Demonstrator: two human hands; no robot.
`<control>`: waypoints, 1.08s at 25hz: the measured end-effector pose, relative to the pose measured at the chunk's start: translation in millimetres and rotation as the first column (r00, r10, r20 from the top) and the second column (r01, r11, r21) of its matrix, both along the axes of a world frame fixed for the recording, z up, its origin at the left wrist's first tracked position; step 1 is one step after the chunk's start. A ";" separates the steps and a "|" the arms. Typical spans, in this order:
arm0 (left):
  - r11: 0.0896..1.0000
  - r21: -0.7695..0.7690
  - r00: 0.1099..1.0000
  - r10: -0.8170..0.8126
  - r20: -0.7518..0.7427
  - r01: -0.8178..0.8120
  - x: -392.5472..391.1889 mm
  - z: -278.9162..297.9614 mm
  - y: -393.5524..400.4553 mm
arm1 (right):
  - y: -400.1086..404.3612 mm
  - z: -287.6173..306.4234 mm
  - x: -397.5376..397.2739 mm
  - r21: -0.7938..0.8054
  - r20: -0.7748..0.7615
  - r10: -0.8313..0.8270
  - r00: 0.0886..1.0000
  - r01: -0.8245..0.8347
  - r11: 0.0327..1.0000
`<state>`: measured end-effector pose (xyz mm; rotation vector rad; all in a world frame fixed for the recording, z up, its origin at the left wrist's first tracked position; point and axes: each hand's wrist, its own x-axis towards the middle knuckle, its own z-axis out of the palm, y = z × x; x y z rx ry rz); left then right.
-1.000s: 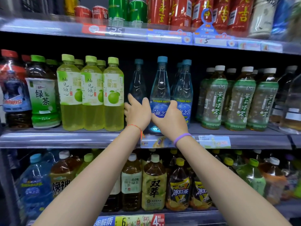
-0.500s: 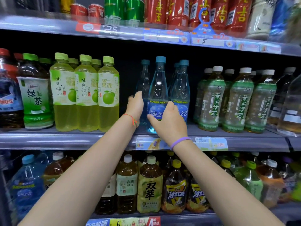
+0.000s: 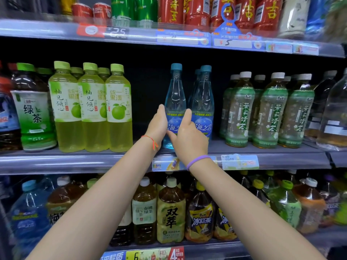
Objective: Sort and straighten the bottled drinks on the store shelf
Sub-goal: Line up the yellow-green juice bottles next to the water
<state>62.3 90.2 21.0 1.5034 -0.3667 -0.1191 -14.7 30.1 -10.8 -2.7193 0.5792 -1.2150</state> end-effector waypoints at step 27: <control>1.000 0.004 0.998 -0.011 0.056 0.011 -5.0 -0.9 6.7 | 14.5 34.6 24.3 0.822 0.301 0.345 0.889 -0.425 0.378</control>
